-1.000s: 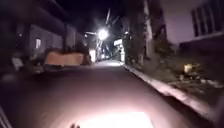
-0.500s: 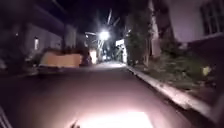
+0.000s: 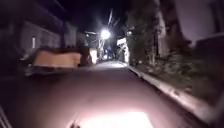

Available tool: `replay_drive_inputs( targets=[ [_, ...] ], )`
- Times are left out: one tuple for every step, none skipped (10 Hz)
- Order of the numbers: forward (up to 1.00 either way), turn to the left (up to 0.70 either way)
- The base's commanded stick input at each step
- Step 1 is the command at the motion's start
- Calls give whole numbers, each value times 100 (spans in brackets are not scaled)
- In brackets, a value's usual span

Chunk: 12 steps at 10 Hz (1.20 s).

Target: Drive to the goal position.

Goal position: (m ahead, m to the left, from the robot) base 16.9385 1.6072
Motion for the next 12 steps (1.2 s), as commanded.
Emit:
replay_drive_inputs(
  targets=[
    [100,0],
    [100,0],
    [100,0],
    [100,0],
    [100,0],
    [100,0],
    [100,0],
    [100,-27],
    [100,-27],
    [100,-27],
    [100,-11],
    [100,0]
  ],
)
